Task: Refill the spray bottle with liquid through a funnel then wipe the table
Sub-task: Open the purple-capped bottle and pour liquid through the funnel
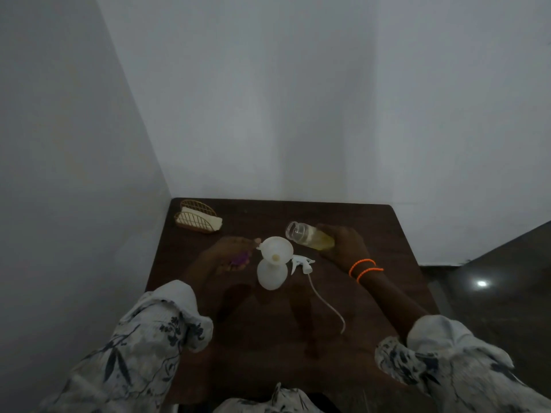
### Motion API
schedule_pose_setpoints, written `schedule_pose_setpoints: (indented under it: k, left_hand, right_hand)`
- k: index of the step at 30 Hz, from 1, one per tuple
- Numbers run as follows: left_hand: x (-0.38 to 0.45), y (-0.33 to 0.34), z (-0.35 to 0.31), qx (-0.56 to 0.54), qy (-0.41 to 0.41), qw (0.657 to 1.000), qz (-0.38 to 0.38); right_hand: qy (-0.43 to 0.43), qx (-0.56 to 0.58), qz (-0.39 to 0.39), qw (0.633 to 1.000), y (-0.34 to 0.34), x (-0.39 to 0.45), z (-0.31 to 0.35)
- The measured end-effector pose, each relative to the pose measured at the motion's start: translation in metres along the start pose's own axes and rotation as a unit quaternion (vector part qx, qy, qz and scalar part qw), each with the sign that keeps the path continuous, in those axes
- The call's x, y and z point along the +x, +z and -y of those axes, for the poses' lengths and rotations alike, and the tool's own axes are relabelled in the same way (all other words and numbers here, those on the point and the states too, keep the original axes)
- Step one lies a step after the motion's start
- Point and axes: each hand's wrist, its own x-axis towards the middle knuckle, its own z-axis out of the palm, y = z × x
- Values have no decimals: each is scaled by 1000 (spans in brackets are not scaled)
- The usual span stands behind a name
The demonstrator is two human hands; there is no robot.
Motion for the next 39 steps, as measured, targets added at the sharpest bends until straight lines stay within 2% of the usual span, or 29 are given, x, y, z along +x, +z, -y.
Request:
schedule_pose_setpoints:
  k: [18,29,39]
  left_hand:
    - [4,2,6,-20,11,1000,17]
    - [4,2,7,-6,20,1000,11]
    - [3,2,7,-7,17,1000,16]
  right_hand:
    - [-34,-119,21,992,6,-4,2]
    - [-40,-175,3,984,6,-3,4]
    - [-50,-173,-5,984,5,-1,7]
